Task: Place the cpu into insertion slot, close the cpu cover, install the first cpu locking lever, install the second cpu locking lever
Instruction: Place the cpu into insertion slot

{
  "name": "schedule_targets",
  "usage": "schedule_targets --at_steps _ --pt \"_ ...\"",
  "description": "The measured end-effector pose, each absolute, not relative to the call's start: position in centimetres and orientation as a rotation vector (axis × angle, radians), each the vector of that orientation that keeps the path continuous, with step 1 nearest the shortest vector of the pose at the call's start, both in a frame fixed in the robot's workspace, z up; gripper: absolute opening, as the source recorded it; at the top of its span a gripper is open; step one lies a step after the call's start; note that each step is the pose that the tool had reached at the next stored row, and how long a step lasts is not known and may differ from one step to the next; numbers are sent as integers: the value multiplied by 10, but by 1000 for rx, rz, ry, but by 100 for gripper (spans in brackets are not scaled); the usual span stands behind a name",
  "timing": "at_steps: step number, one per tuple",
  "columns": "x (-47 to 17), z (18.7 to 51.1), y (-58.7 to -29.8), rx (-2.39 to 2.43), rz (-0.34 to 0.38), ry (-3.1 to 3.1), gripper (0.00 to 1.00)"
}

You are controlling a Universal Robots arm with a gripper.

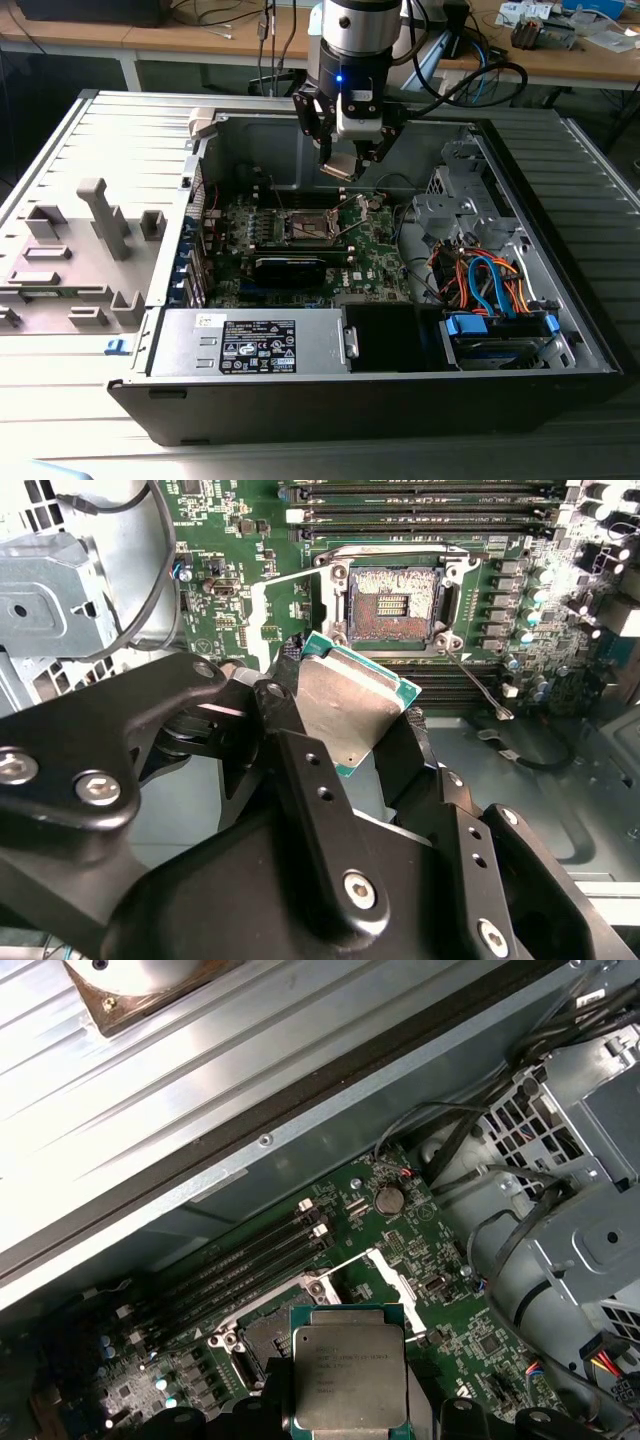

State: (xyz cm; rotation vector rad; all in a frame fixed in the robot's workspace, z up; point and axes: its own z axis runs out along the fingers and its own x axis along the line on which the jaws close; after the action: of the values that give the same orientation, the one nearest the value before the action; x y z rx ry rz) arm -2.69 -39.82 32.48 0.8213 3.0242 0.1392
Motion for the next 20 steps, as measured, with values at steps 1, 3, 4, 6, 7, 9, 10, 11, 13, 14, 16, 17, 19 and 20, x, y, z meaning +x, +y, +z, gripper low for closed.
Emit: schedule_targets --at_steps 1,3,4,6,7,9,10,11,13,14,16,17,19,20 --pt "-27 325 -398 822 139 3024 55" --pt "-27 325 -398 825 139 3023 55" --pt "-27 325 -398 826 139 3023 55" --pt "-27 325 -398 828 139 3022 55" --pt "-27 325 -398 829 139 3022 55" --pt "-27 325 -398 832 139 3021 55" --pt "-27 325 -398 834 139 3020 55" --pt "-27 325 -398 835 139 3020 55" --pt "-27 325 -398 838 139 3019 55" --pt "-27 325 -398 840 139 3018 55" --pt "-27 325 -398 844 139 3017 55" --pt "-27 325 -398 846 139 3017 55" --pt "-27 325 -398 851 139 3015 55" --pt "-27 325 -398 852 139 3015 55"
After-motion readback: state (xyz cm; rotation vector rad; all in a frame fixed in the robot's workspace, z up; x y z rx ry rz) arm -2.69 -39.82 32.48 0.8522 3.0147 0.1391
